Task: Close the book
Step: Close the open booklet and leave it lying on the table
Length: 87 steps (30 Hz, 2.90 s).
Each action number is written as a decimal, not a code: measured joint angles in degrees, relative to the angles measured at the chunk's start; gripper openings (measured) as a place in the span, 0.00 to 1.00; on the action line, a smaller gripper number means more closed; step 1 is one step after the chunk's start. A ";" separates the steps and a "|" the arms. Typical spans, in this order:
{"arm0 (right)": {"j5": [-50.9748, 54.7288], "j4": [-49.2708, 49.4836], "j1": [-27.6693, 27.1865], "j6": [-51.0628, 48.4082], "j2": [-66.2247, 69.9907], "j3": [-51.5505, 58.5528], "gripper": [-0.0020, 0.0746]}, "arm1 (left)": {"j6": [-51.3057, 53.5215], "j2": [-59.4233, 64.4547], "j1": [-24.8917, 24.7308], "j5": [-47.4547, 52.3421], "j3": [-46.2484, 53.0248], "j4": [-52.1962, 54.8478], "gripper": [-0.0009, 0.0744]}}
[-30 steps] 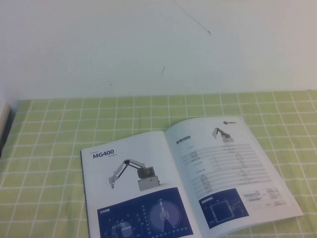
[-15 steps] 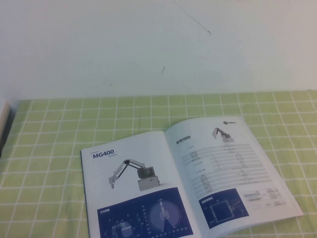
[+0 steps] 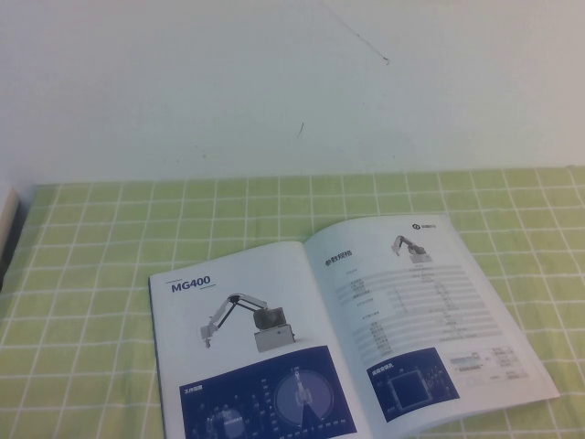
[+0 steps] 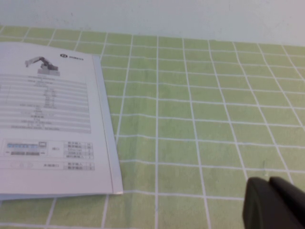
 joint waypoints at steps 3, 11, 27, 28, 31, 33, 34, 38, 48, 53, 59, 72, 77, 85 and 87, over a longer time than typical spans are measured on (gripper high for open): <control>-0.15 -0.12 0.00 0.00 0.00 0.00 0.02 | 0.00 0.00 0.00 0.00 0.00 0.63 0.01; -18.18 -0.77 0.00 0.00 0.00 0.41 0.02 | 0.00 0.00 0.00 -13.39 0.36 0.84 0.01; -53.33 2.97 0.00 1.50 -0.03 0.41 0.02 | 0.00 -0.10 0.00 -52.71 0.36 0.44 0.01; -50.29 3.11 0.00 1.59 -0.03 -0.01 0.02 | 0.00 -0.10 0.00 -52.21 0.36 -0.32 0.01; -33.72 3.11 0.00 1.20 -0.03 -5.28 0.02 | -1.25 -0.10 0.00 -45.45 -0.26 -4.71 0.01; -22.82 3.11 0.00 0.63 0.56 -10.19 0.02 | -1.46 -0.10 0.00 -37.04 -3.32 -7.67 0.01; -17.34 2.98 0.00 0.30 1.77 -13.06 0.02 | -1.46 -0.10 0.00 -33.21 -5.49 -8.29 0.01; -0.72 3.02 0.00 -0.96 11.17 -23.24 0.02 | -1.46 3.72 0.00 -20.90 -15.18 -9.29 0.01; 17.31 35.47 0.00 -36.85 46.21 -42.42 0.02 | 0.84 32.25 0.00 7.69 -33.25 -11.73 0.01; 20.85 56.66 0.34 -59.65 62.94 -45.50 0.02 | 10.04 46.00 0.00 8.36 -33.39 -20.37 0.01; 15.34 61.49 9.61 -67.04 79.94 -48.02 0.02 | 20.37 58.57 -0.11 8.11 -33.39 -30.47 0.01; 9.20 60.52 23.25 -69.33 104.20 -58.45 0.02 | 22.37 76.78 -6.90 5.62 -33.60 -30.37 0.01; 7.32 58.40 23.25 -69.33 110.43 -59.03 0.02 | 20.53 81.35 -6.90 2.37 -33.80 -31.03 0.01; 7.76 58.00 23.25 -68.62 115.08 -60.18 0.02 | 19.52 88.22 -6.90 -4.09 -34.29 -34.17 0.01; 7.88 58.00 23.25 -67.94 115.31 -60.29 0.02 | 19.52 89.83 -6.90 -4.20 -35.32 -34.28 0.01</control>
